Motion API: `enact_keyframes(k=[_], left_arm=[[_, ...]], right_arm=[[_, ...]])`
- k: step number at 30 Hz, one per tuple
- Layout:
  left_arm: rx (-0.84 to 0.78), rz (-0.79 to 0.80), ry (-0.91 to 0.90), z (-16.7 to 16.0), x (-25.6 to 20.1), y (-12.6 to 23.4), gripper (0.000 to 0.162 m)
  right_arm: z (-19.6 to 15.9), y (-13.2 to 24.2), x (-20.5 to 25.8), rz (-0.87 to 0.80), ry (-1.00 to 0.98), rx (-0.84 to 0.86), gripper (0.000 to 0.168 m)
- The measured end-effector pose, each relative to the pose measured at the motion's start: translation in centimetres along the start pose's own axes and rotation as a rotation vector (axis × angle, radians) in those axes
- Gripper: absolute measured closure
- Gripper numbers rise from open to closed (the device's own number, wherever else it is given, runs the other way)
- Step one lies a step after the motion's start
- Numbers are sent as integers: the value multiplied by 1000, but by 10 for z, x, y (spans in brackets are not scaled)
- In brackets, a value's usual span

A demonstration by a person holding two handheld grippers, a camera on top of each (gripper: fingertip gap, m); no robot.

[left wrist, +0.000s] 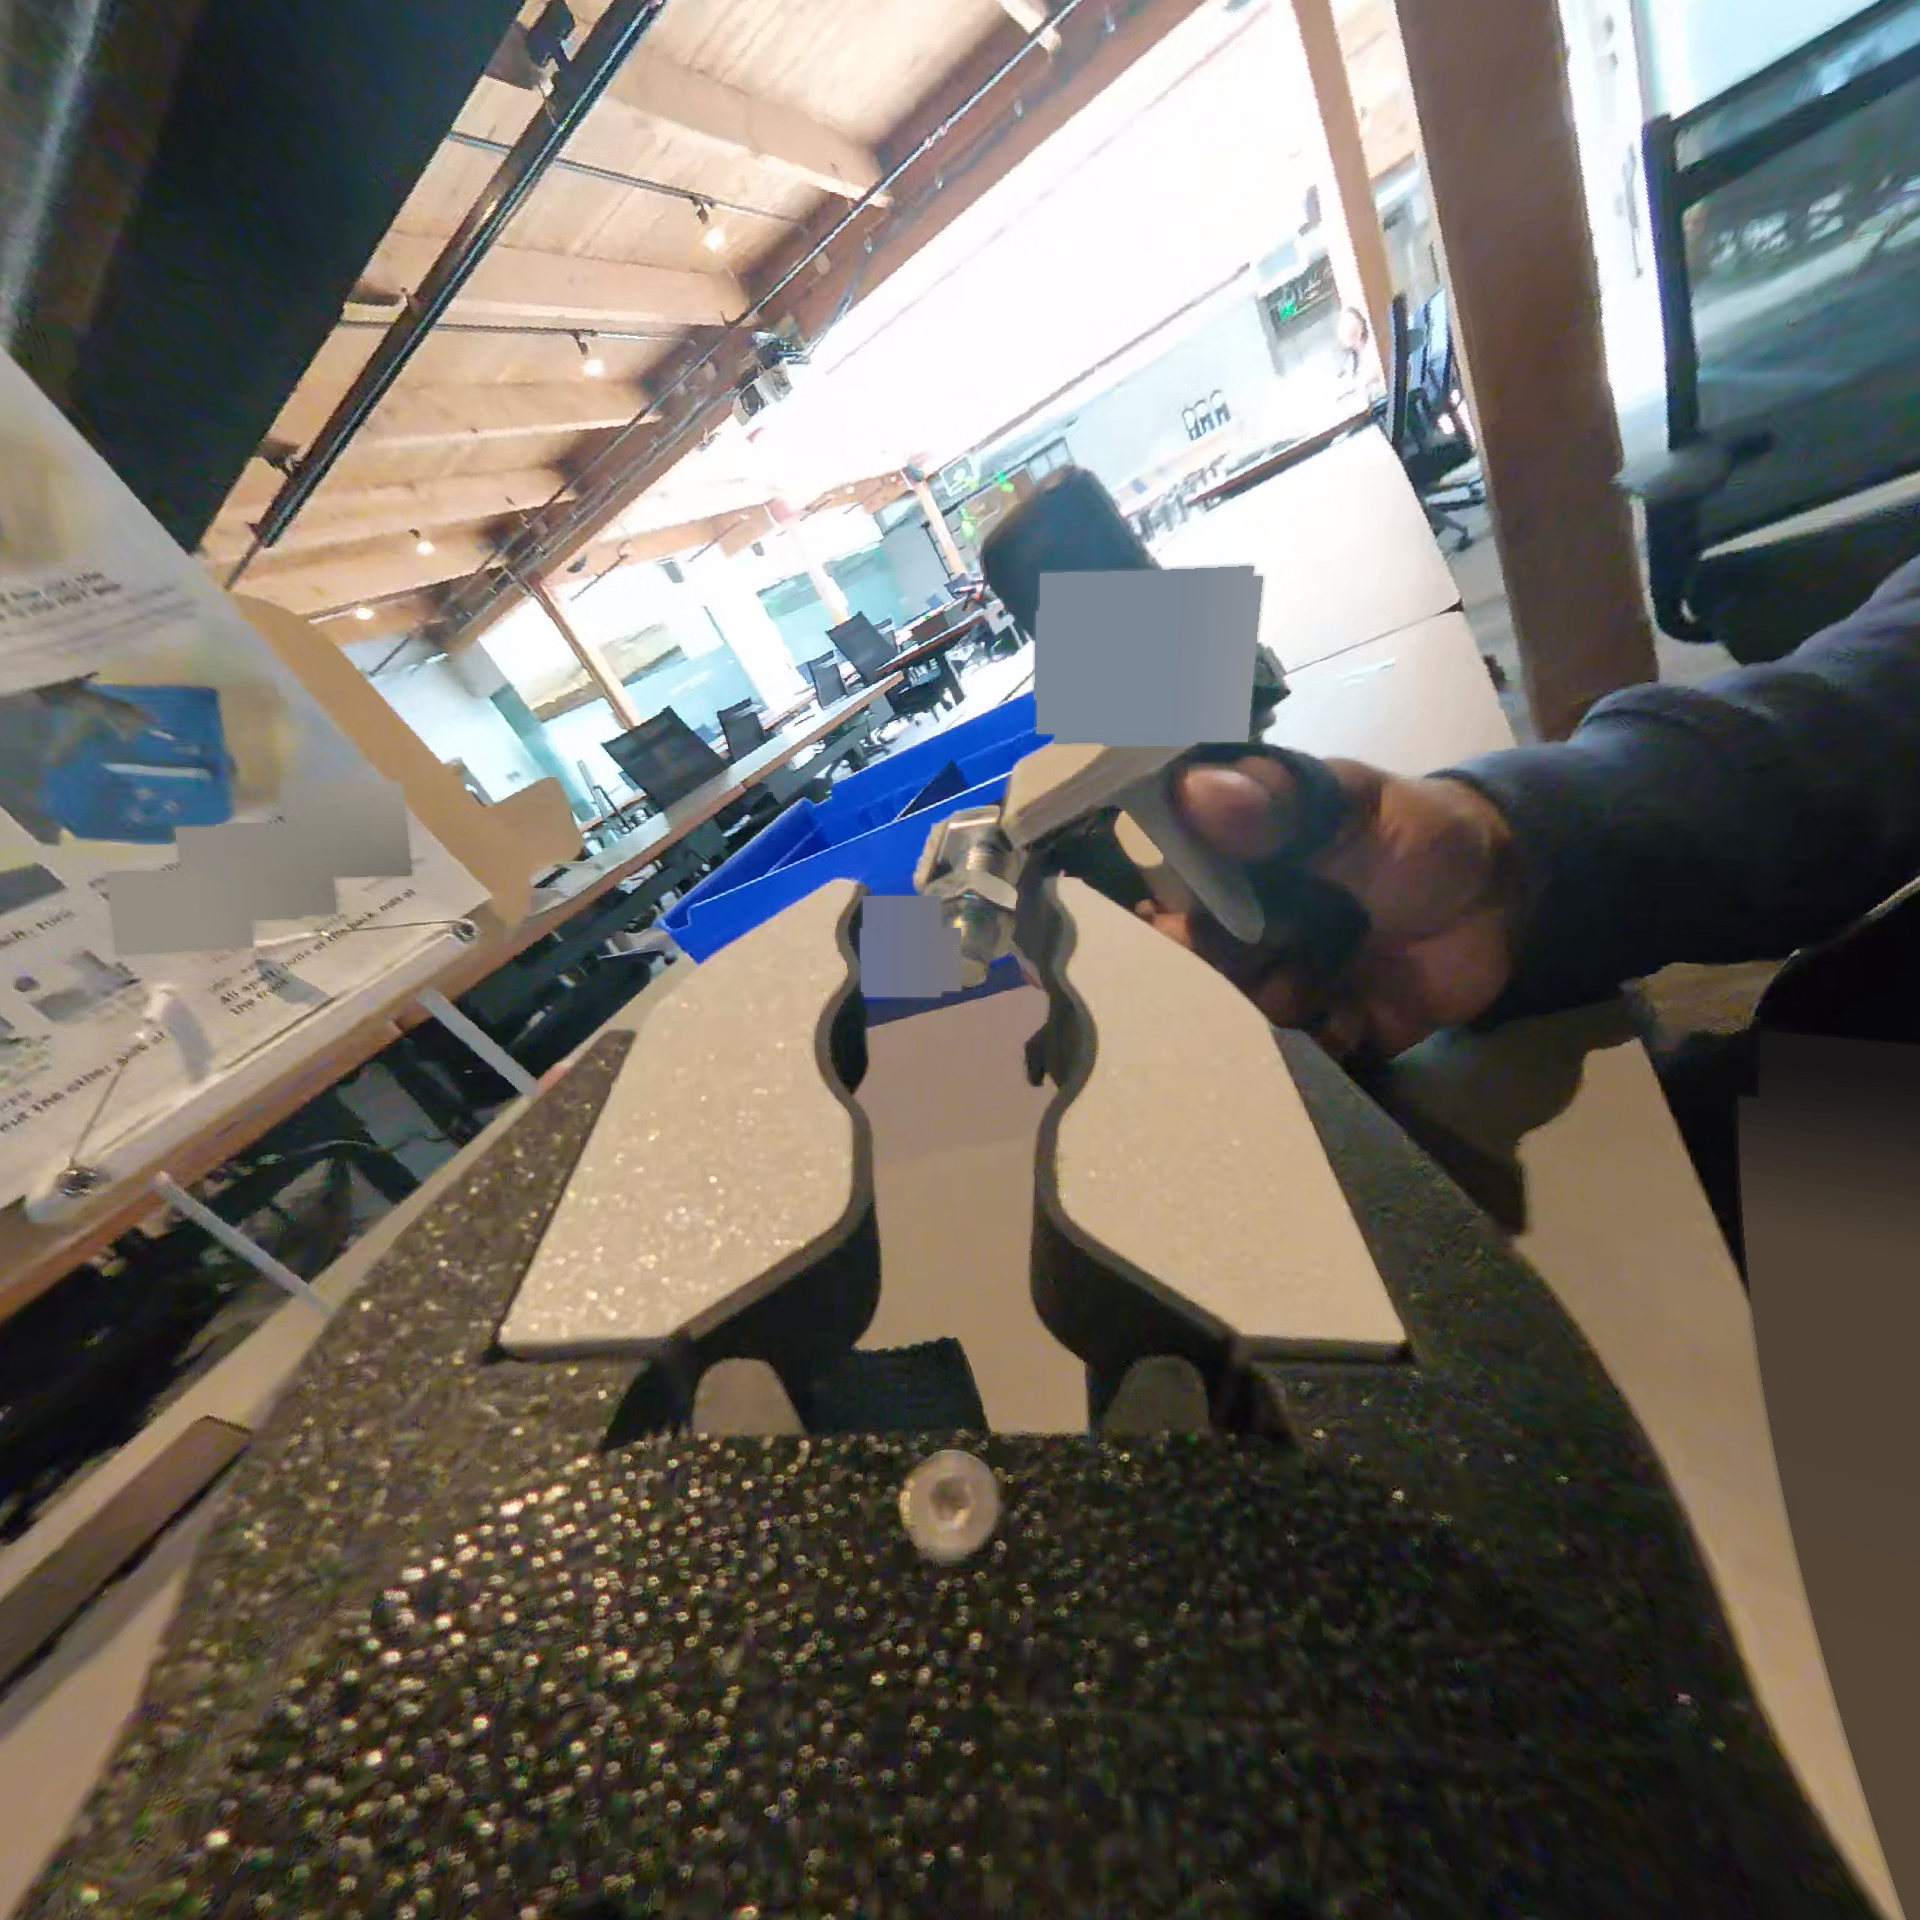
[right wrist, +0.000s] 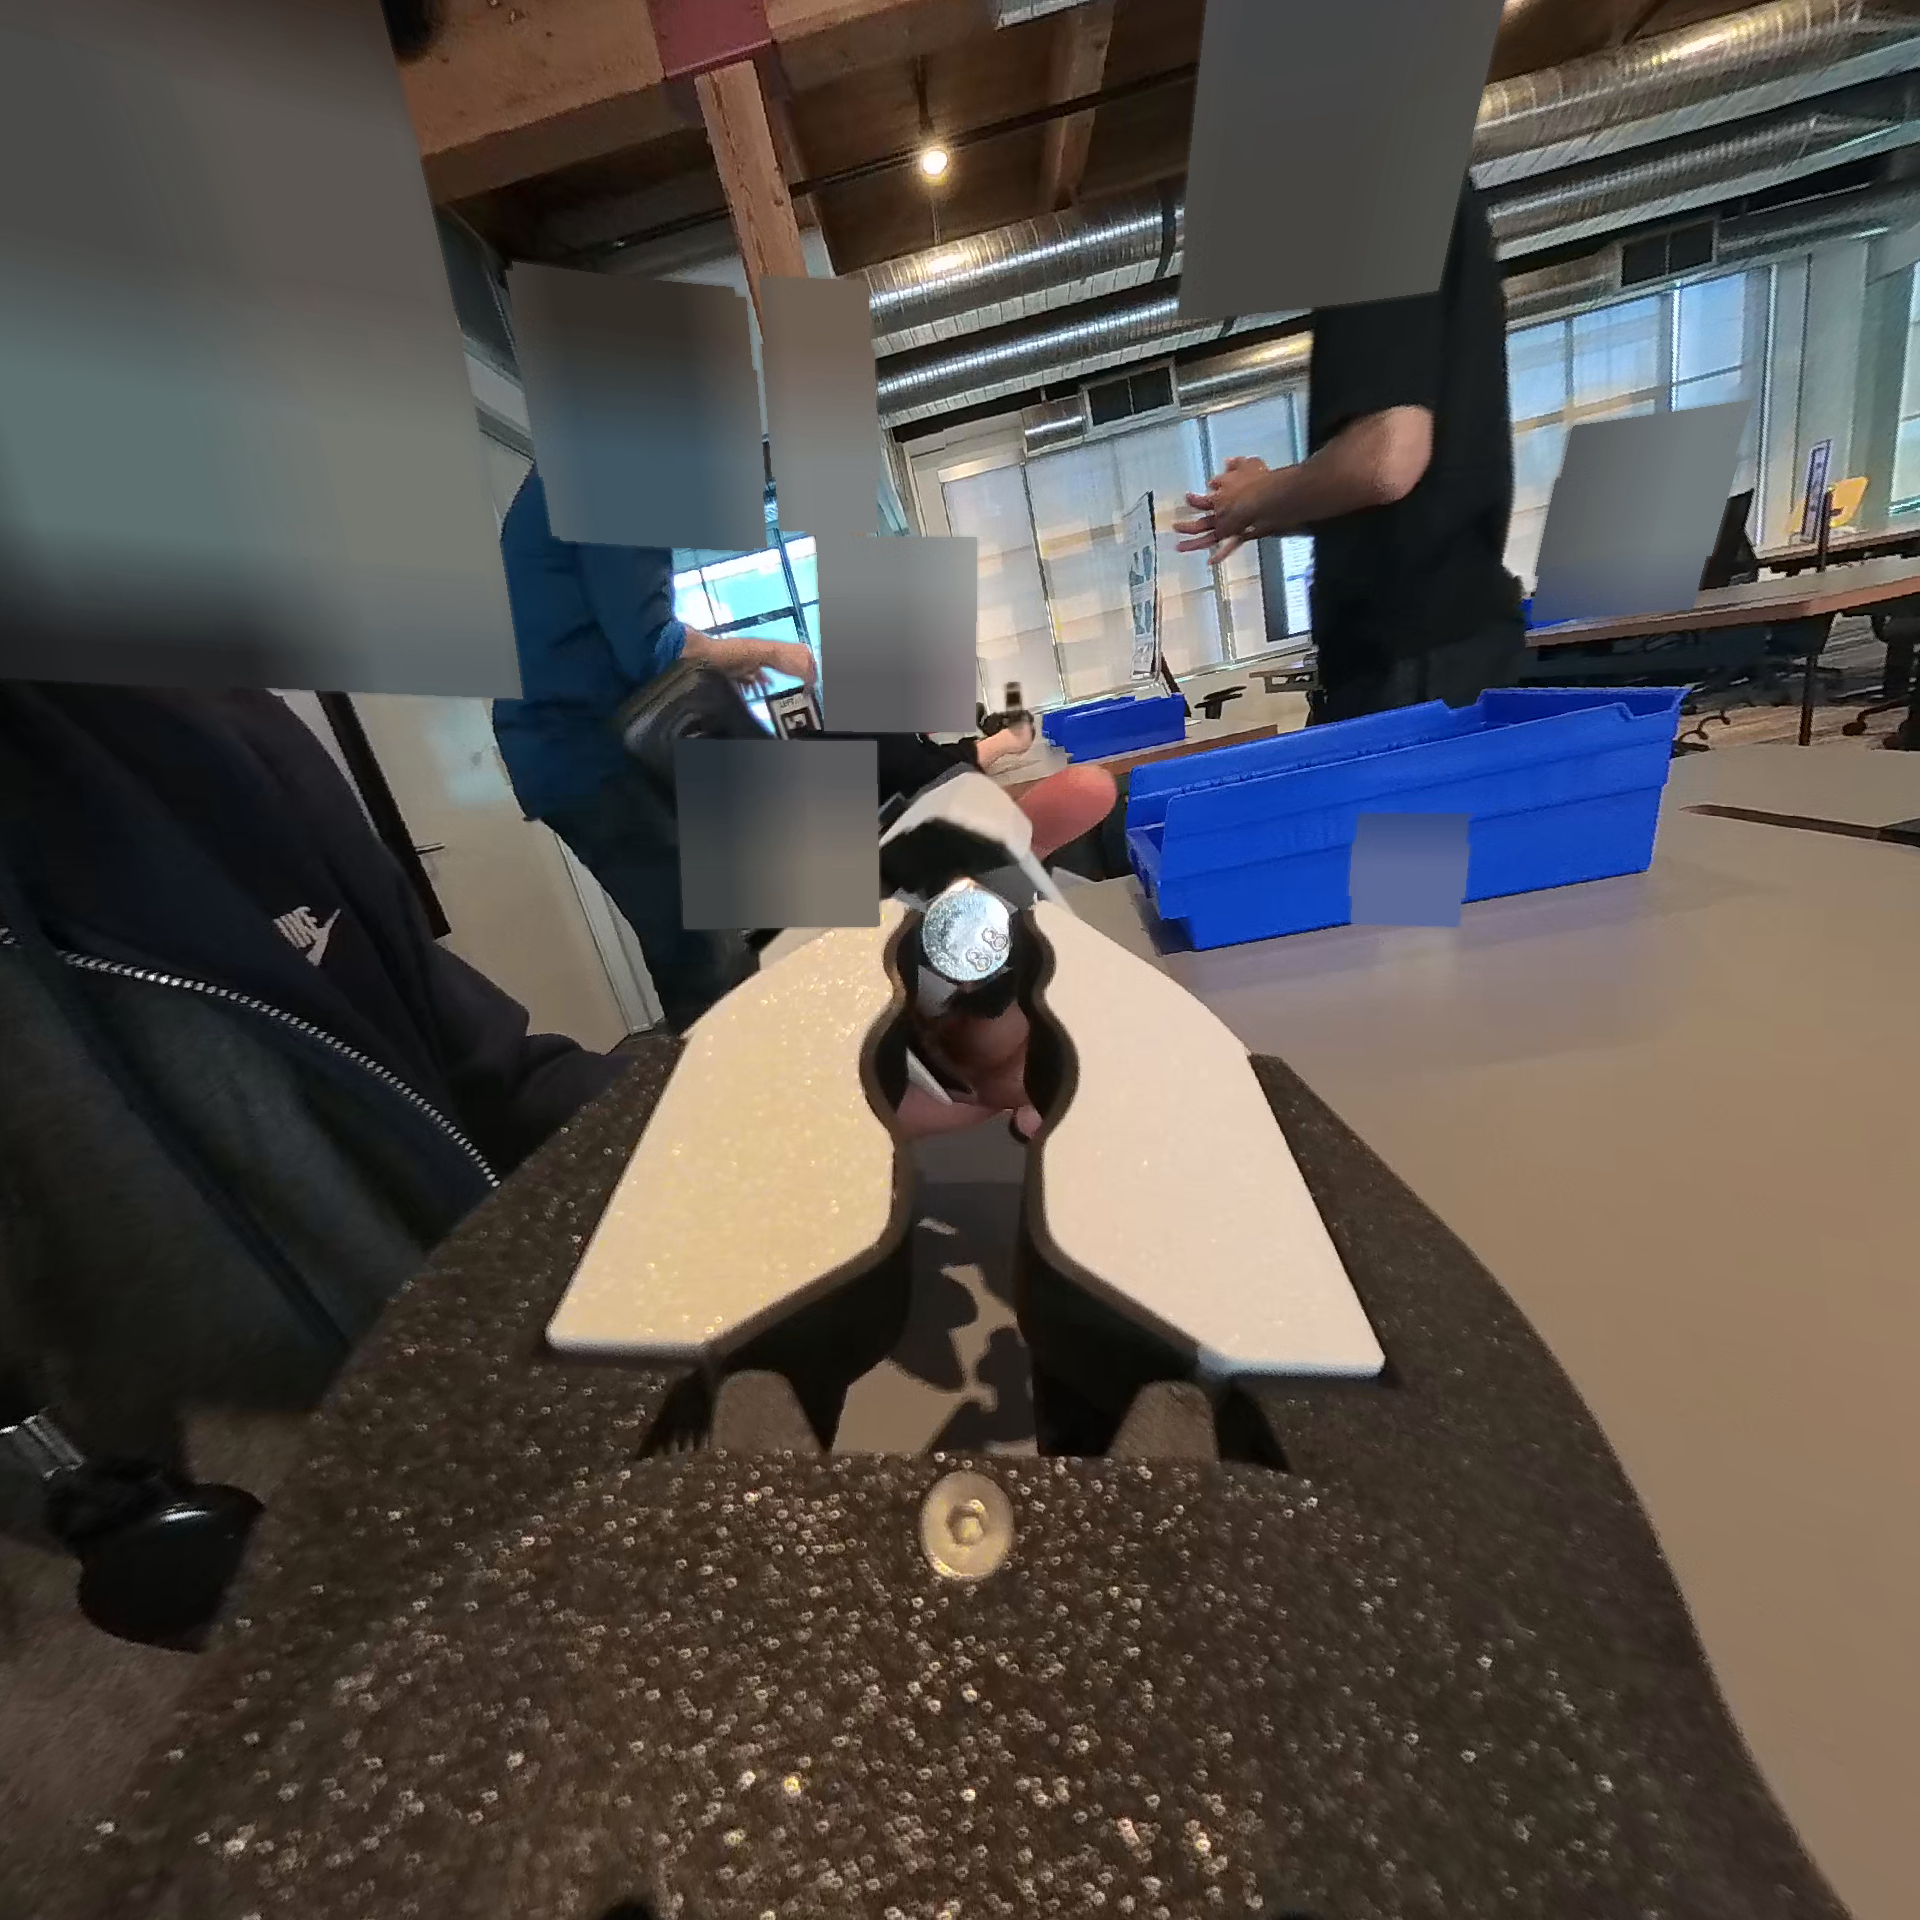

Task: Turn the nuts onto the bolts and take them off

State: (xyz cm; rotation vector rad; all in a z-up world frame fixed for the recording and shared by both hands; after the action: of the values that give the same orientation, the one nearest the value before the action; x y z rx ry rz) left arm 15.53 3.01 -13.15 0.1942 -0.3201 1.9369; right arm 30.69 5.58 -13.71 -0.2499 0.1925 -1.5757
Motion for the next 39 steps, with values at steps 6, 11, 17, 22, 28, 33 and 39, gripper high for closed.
enact_keyframes(k=[6, 11, 17, 22, 28, 33, 39], left_arm=[[39, 4, 4, -5, -2, -5, 144], [60, -137, 385, -4, 7, -6, 145], [16, -391, 1124, -20, 18, -9, 145], [-84, -391, 1033, -17, 20, -8, 120], [-91, -34, 273, -2, 13, 1, 119], [-33, -7, 111, -3, 2, -6, 128], [26, -58, 259, -4, 4, -9, 145]], right_arm=[[-1, -1, 1, 11, 3, 9, 152], [0, -1, 2, 7, 10, 9, 151], [-1, -2, 1, -11, 26, 26, 152], [1, 1, 0, -12, 10, 1, 152], [1, 1, 0, -5, -2, -8, 152], [1, 1, 0, -2, -3, -8, 152], [0, 0, 0, -4, 1, 2, 152]])
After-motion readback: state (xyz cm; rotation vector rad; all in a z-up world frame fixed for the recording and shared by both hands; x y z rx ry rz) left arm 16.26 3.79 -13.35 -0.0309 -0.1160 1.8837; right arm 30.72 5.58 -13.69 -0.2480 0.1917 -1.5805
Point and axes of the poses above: each gripper's, where its closed fingertips meet, y back along the fingers, z out of its top, x = y × z across the jaws, the point moved 8 cm from there along y, back along the fingers, and after that the axes turned 11 degrees about y, right-handed, at the moved point
